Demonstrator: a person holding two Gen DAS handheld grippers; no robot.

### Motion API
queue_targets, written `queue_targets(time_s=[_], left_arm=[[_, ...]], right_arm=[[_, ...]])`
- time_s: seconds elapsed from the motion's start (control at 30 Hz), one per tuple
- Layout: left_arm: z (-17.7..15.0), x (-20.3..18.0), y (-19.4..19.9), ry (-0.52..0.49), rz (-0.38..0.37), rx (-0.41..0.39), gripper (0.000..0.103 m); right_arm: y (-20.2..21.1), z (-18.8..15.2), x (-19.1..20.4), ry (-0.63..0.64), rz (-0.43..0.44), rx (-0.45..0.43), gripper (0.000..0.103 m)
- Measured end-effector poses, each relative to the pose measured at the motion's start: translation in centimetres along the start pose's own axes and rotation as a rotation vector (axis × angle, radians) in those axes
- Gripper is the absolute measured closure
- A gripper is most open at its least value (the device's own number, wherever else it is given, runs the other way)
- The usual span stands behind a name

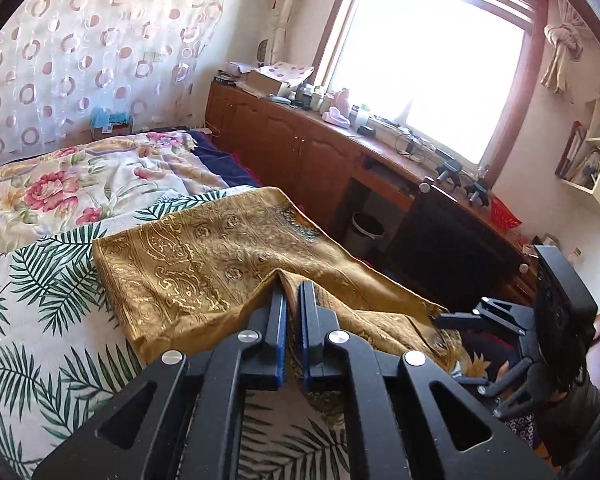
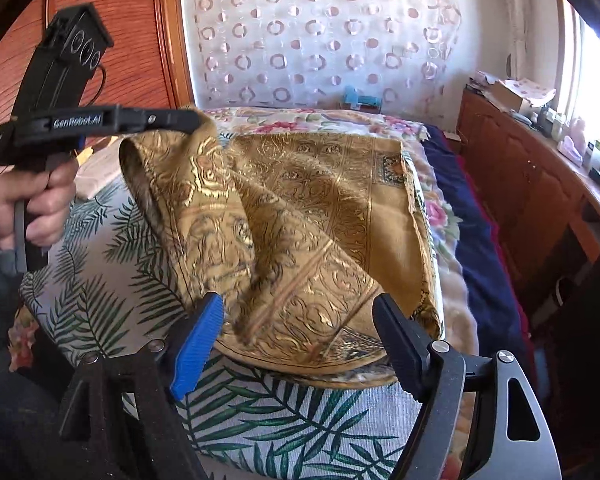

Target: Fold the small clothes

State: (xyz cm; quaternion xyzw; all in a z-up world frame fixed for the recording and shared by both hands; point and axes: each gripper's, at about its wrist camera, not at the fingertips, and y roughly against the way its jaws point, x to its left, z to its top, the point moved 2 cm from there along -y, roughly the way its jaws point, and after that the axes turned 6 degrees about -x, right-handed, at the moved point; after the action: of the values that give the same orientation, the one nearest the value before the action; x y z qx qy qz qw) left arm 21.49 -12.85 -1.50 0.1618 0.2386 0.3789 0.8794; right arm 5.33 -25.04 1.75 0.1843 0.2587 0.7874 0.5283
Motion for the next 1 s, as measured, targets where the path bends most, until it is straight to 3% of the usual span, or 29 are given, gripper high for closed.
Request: queue_targets(time_s=[0.6,0.77,1.0], left_arm=[[1.3,3.1,-4.4,0.061,0.048,0.040,0.096],[1.8,3.8,-5.4,0.068,0.055,0.050,0.096],[2.2,4.8,-4.0,0.116,0.032,0.027,0.096]], right_arm=[[-1.1,1.8,1.3,0.077,0.015,-0.013,0.024],[-2.6,1.0,0.9,0.083,0.017,0.030,0.023],[-5.3,0.2,-0.3,0.132,-0.073,0.091,0.023]])
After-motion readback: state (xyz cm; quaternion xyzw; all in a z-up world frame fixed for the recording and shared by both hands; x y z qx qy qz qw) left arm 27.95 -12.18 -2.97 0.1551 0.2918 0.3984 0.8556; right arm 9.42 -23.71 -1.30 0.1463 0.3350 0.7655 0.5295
